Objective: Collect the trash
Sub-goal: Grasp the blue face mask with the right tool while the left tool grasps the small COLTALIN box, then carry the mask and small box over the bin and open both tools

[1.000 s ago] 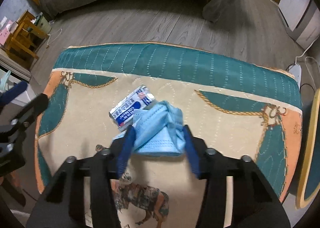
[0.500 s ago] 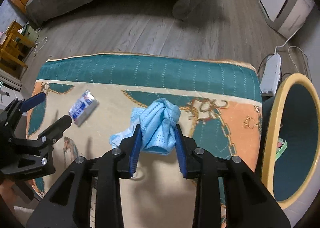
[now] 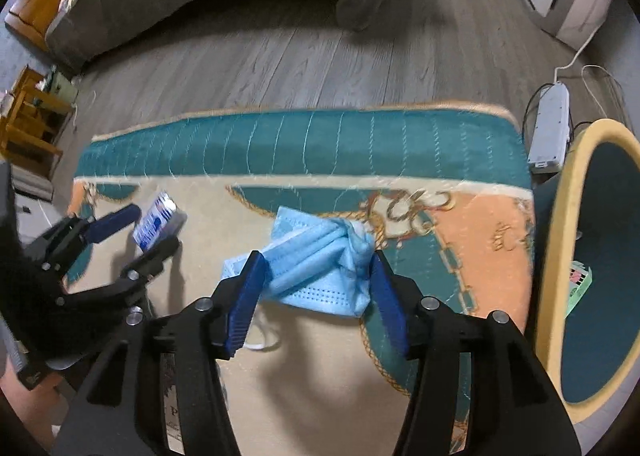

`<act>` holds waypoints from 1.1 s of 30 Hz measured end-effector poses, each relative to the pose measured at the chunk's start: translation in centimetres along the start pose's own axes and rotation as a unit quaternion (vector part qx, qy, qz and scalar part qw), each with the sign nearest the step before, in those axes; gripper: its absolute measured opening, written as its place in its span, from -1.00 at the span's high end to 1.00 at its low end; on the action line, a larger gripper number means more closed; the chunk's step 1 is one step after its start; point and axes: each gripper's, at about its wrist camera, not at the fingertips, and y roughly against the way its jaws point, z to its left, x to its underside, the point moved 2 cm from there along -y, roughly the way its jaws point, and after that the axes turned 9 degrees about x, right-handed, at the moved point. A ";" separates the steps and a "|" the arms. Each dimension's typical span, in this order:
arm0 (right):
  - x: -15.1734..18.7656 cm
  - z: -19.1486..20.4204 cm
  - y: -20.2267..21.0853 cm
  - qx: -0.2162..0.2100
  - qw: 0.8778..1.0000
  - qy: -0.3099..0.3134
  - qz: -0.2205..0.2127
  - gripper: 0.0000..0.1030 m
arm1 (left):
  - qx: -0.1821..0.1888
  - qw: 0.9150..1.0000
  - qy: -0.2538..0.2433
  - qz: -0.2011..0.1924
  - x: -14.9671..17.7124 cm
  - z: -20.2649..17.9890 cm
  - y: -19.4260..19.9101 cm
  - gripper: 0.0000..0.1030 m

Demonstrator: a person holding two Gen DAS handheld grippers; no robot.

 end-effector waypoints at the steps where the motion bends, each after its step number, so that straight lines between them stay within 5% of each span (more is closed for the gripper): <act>1: 0.2 0.1 0.1 0.003 1.000 0.002 -0.001 0.02 | 0.002 1.000 -0.001 0.001 0.0 0.0 0.1 0.28; 7: 1.1 -0.4 1.1 0.004 1.000 -0.003 -0.004 0.32 | 0.011 1.000 -0.004 0.003 0.5 -0.5 1.0 0.57; 33: 5.2 -5.8 10.4 0.024 0.996 -0.009 -0.082 0.35 | 0.010 0.996 -0.045 -0.073 0.8 -9.4 8.9 0.57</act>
